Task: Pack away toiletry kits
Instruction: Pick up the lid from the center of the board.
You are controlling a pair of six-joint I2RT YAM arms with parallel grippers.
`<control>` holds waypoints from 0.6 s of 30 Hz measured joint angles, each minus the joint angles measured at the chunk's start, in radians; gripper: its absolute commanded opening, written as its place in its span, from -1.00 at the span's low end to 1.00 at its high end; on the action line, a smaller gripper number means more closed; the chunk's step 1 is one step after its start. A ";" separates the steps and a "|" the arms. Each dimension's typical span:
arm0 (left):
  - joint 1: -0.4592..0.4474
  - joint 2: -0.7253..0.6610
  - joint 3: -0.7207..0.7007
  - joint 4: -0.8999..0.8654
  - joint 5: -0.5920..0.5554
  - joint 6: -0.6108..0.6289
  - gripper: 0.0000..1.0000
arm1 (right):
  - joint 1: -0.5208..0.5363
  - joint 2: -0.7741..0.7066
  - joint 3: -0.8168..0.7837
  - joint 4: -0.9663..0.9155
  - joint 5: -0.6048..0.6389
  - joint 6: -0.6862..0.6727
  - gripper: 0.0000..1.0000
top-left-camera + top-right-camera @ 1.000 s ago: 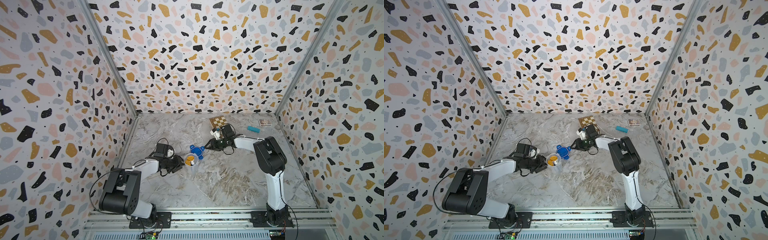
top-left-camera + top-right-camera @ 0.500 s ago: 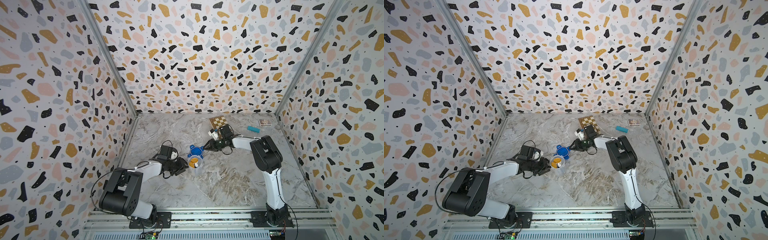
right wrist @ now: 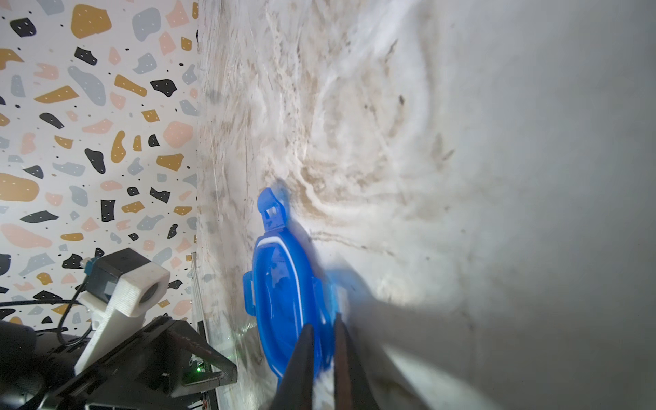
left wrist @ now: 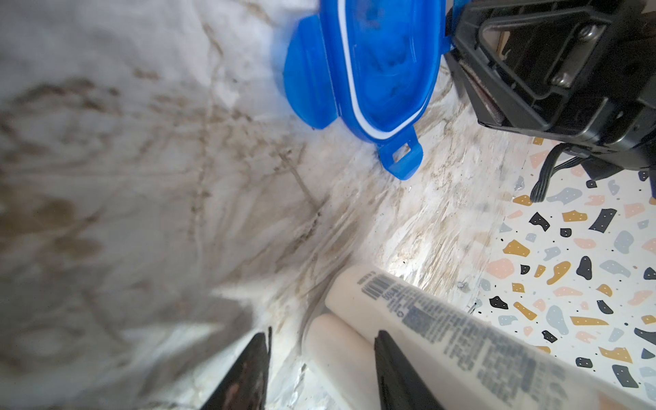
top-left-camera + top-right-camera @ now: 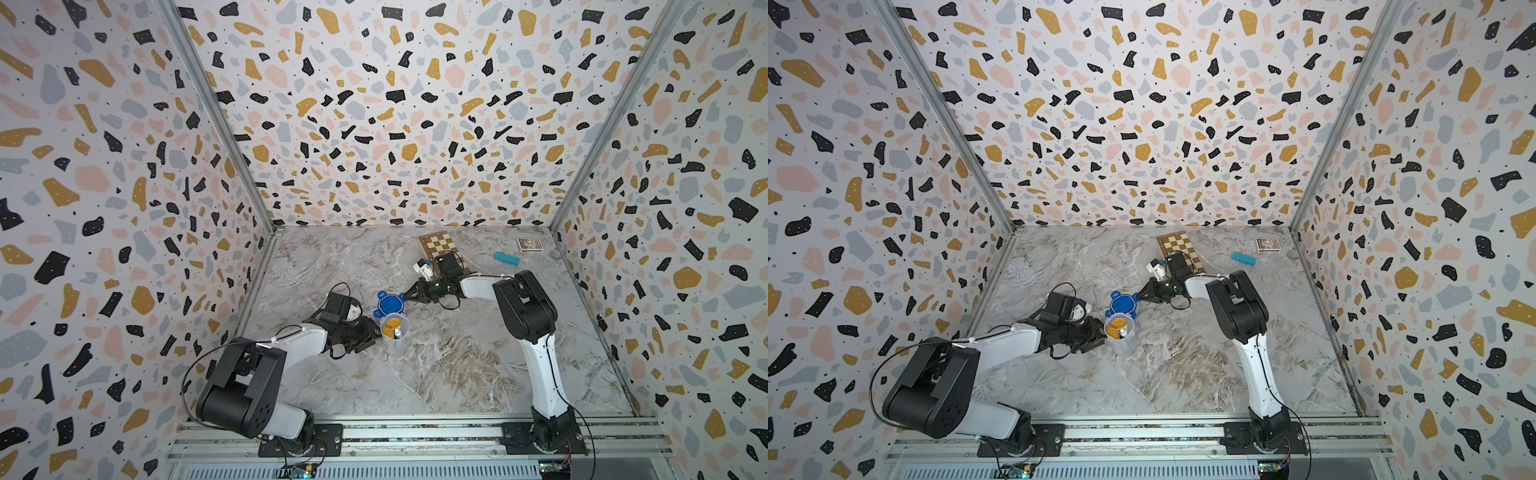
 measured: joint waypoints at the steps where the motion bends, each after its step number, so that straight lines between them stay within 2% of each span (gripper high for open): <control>1: 0.000 -0.004 0.000 -0.002 -0.003 0.000 0.02 | 0.000 0.000 -0.002 0.007 -0.001 -0.002 -1.00; 5: 0.000 -0.056 0.012 -0.074 -0.050 0.025 0.08 | -0.003 -0.032 -0.053 0.051 0.021 -0.014 -1.00; 9: 0.014 -0.154 0.069 -0.203 -0.123 0.071 0.18 | -0.013 -0.155 -0.171 0.076 0.082 -0.054 -1.00; 13: 0.050 -0.254 0.148 -0.289 -0.181 0.118 0.23 | -0.021 -0.392 -0.336 0.158 0.169 -0.120 -1.00; 18: 0.085 -0.294 0.215 -0.348 -0.188 0.182 0.24 | -0.021 -0.681 -0.528 0.352 0.251 -0.225 -1.00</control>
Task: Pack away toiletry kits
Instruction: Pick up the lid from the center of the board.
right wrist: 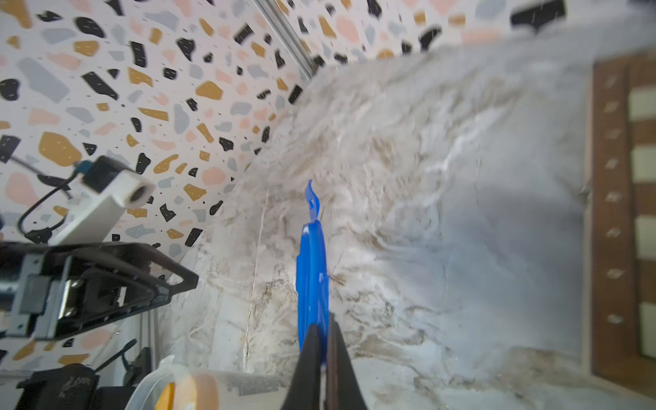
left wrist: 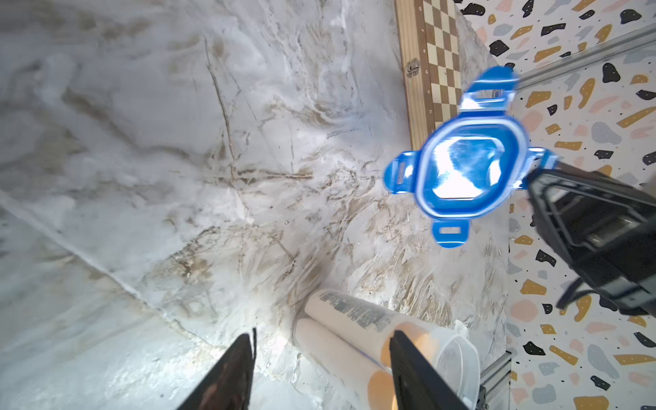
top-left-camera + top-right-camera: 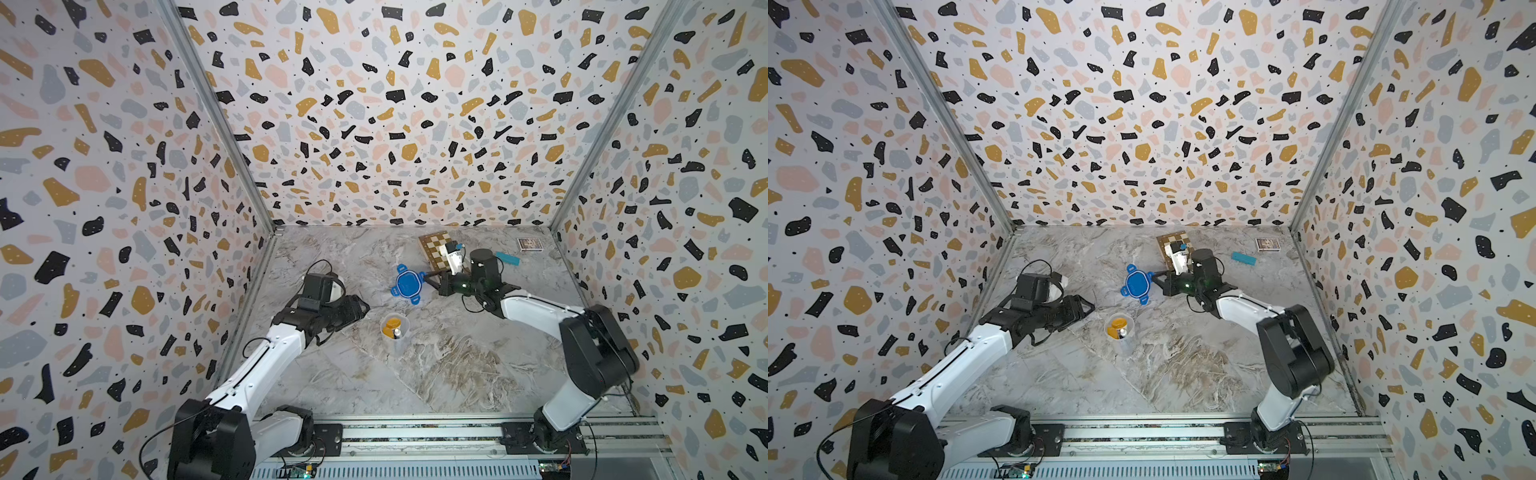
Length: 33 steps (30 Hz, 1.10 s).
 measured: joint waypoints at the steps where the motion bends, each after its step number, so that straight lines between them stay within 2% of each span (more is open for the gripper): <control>1: 0.002 -0.003 0.010 -0.011 0.000 0.017 0.24 | 0.003 -0.046 -0.035 0.041 0.011 -0.027 -1.00; 8: 0.056 -0.102 0.025 -0.041 0.037 0.077 0.23 | 0.065 -0.221 -0.218 0.229 0.046 -0.281 -1.00; 16: 0.080 -0.163 0.017 0.024 0.196 0.023 0.26 | 0.175 -0.311 -0.335 0.417 0.082 -0.622 -1.00; 26: 0.126 -0.174 0.018 0.018 0.274 -0.061 0.28 | 0.238 -0.350 -0.400 0.546 0.048 -1.086 -1.00; 33: 0.135 -0.160 0.019 0.003 0.332 -0.071 0.28 | 0.373 -0.317 -0.449 0.599 0.159 -1.455 -1.00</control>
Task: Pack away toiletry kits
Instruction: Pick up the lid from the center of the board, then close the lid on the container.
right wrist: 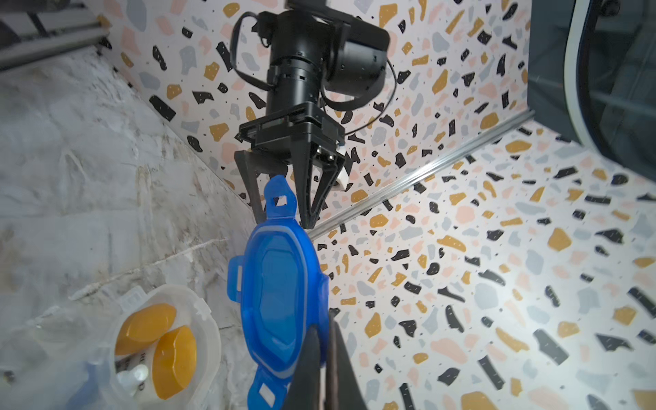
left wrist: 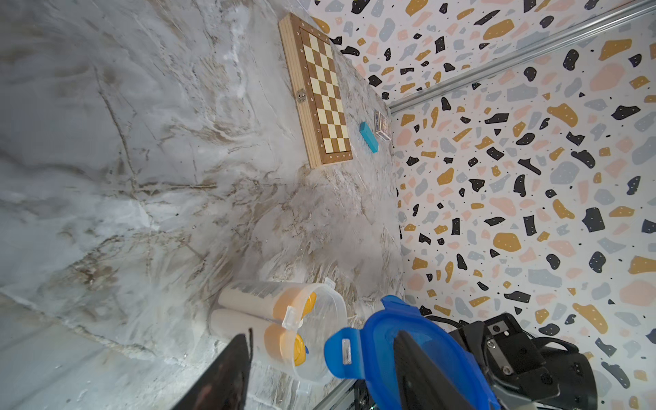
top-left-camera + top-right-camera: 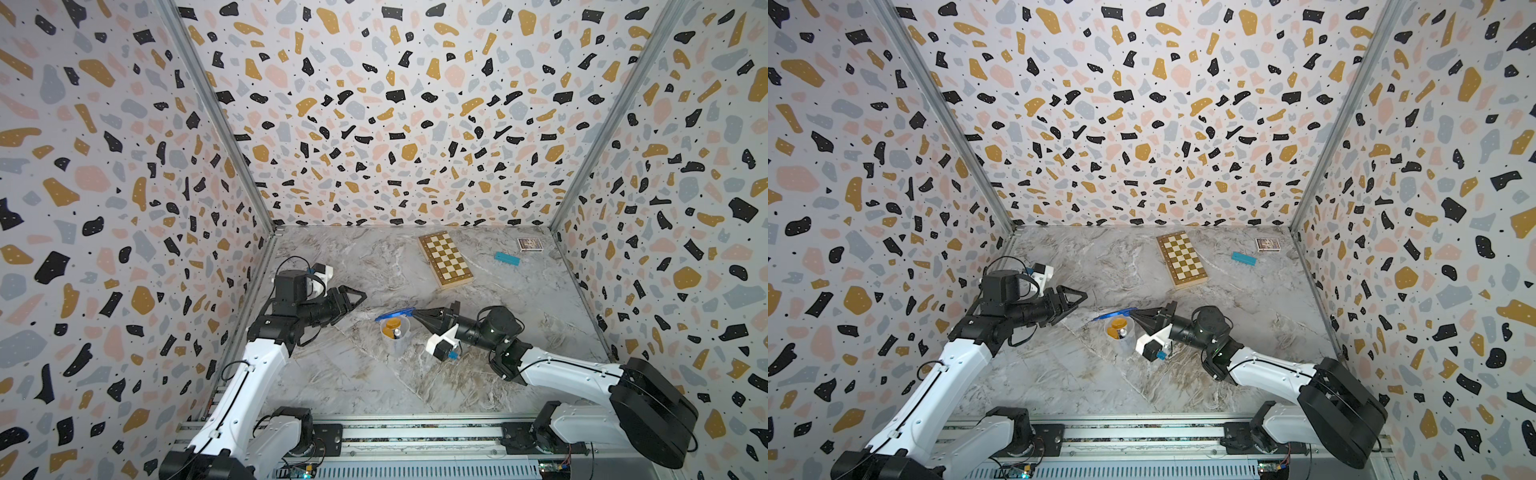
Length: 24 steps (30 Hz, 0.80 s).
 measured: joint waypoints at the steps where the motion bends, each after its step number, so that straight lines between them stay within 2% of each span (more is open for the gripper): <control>1: 0.000 0.000 0.000 -0.005 0.005 0.005 0.28 | 0.018 0.014 0.000 0.009 0.024 -0.050 -1.00; 7: 0.000 -0.008 0.005 -0.060 0.012 0.046 0.29 | 0.106 0.062 0.000 0.049 0.187 -0.274 -1.00; 13: 0.000 -0.013 0.005 -0.069 0.012 0.054 0.28 | 0.190 0.137 0.007 0.116 0.394 -0.429 -1.00; 19: 0.000 -0.013 0.005 -0.070 0.012 0.055 0.28 | 0.263 0.177 0.008 0.138 0.587 -0.521 -1.00; 24: 0.000 -0.013 0.005 -0.075 0.011 0.059 0.29 | 0.331 0.188 -0.006 0.172 0.693 -0.567 -1.00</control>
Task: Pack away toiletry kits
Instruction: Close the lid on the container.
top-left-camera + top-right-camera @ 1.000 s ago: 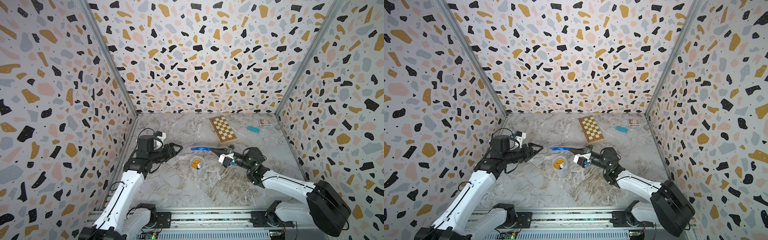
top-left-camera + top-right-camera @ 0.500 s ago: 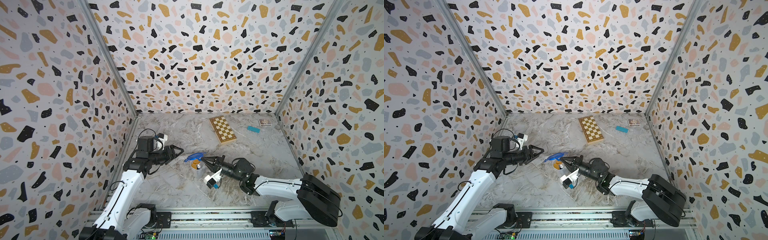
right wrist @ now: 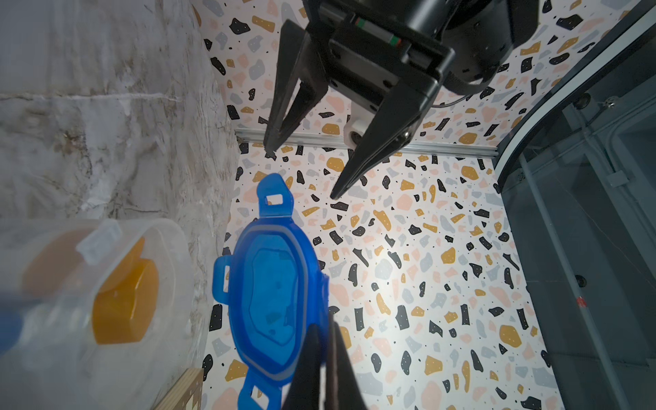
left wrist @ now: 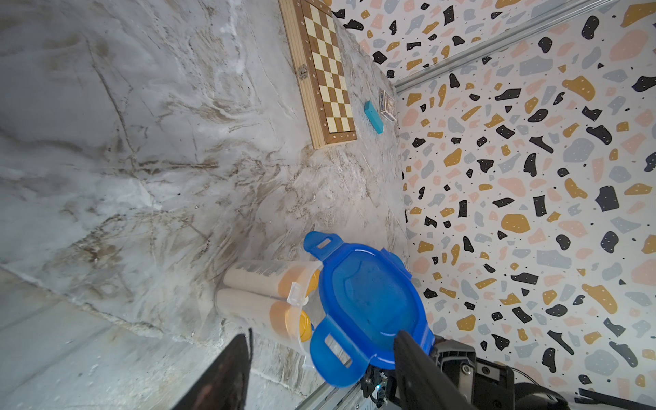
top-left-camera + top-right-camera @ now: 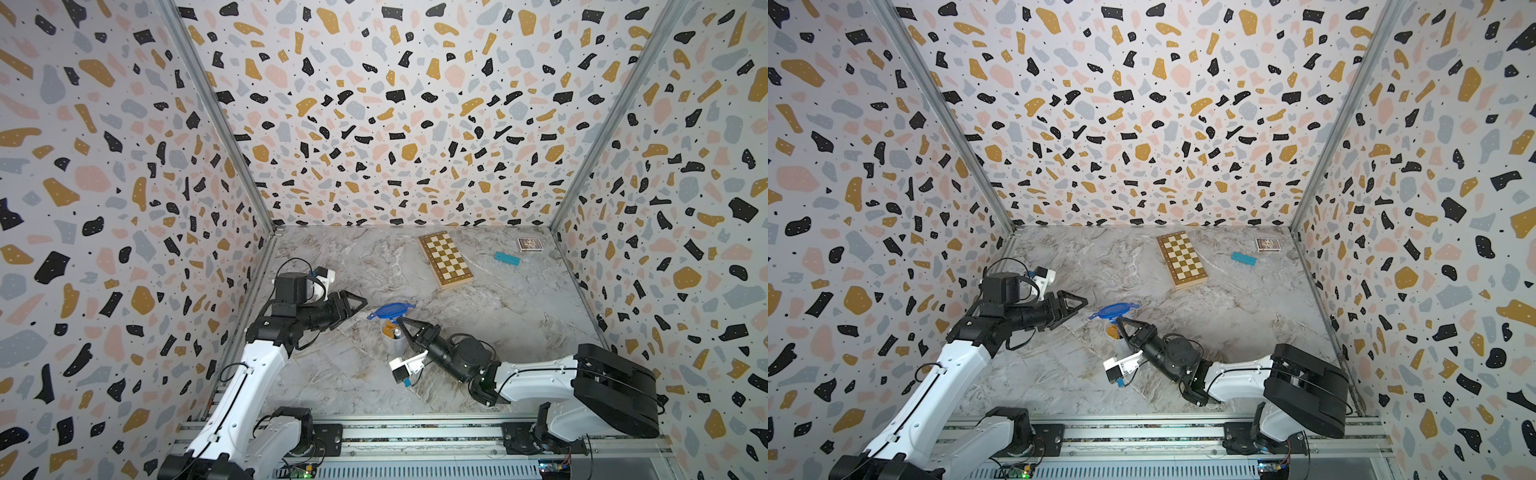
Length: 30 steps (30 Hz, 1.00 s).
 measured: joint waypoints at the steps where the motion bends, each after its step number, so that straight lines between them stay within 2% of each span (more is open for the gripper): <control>1: 0.000 0.000 0.000 -0.001 0.000 0.002 0.28 | 0.011 0.007 -0.005 0.002 0.016 -0.007 -1.00; 13: 0.000 0.002 0.000 -0.002 -0.008 0.017 0.29 | 0.096 0.113 -0.028 0.032 0.202 -0.060 -1.00; 30: 0.000 0.046 0.000 -0.001 -0.022 0.021 0.29 | 0.163 0.139 -0.041 0.121 0.315 -0.040 -1.00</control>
